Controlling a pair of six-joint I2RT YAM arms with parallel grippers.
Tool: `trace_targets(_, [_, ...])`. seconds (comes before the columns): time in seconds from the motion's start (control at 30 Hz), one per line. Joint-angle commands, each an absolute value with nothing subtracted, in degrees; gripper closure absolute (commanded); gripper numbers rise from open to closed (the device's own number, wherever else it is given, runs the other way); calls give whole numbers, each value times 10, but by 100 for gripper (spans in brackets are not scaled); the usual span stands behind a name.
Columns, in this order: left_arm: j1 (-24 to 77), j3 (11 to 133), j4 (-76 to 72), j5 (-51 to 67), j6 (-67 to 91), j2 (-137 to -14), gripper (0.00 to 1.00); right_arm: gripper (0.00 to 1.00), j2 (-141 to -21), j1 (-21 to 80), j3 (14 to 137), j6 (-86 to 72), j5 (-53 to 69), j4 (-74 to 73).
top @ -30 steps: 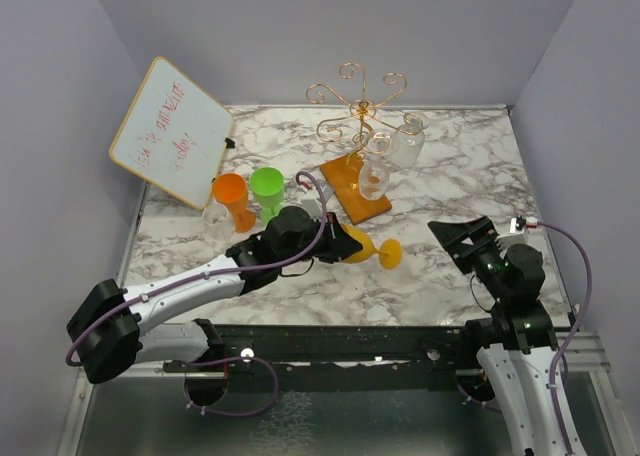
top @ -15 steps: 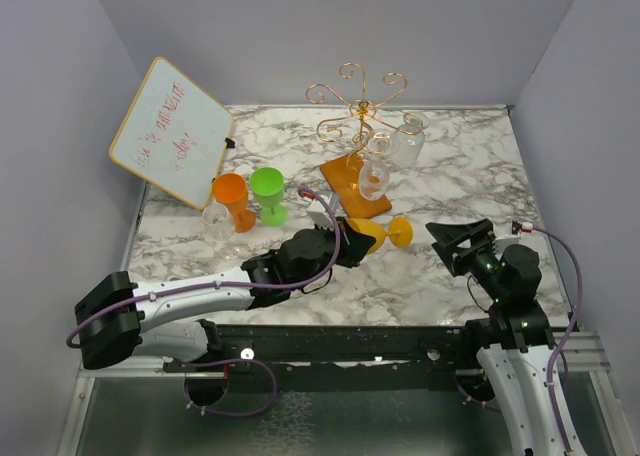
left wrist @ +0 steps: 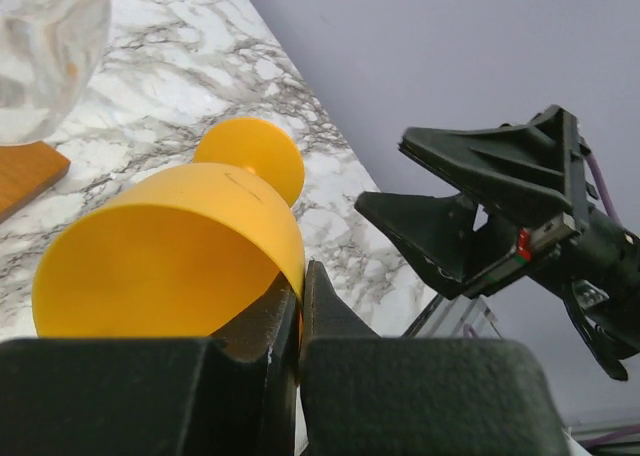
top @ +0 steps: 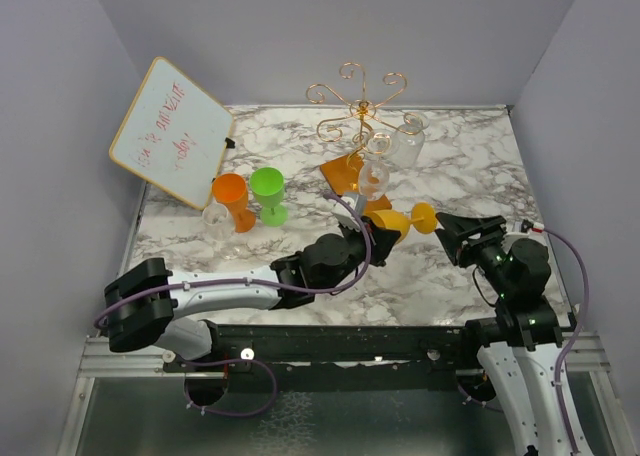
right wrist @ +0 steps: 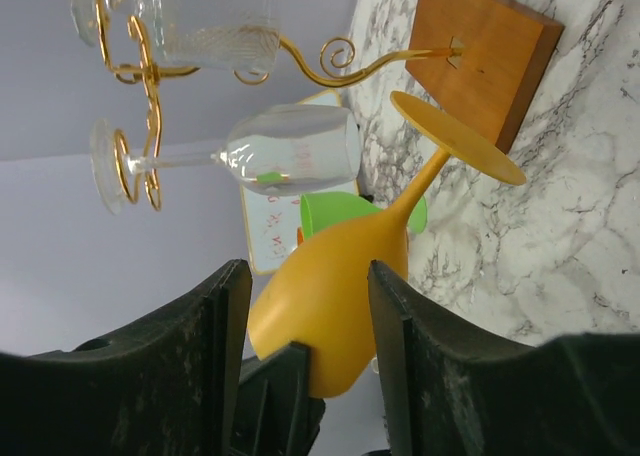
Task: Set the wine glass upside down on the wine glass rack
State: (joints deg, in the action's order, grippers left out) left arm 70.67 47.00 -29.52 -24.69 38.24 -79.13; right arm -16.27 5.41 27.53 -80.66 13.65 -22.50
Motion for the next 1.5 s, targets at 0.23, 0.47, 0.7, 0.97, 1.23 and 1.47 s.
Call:
trace_targets(0.23, [732,486,-410,-253,337,-813,100,48,-232,53,295,-905,83,-281])
trace_targets(0.47, [737,484,-432,-237,338,-825,100,48,-249,53,289,-912,90,-236])
trace_targets(0.7, [742,487,-454,-202,321,-833,100,55,-261,53,291,-935,89,-243])
trace_targets(0.97, [751,483,-477,-154,319,-848,100,61,-277,53,299,-949,69,-240])
trace_targets(1.23, [753,468,-477,-166,321,-838,100,99,-273,54,293,-926,44,-219])
trace_targets(1.47, [752,450,-410,-197,330,-801,27,99,-250,53,316,-816,-48,-239])
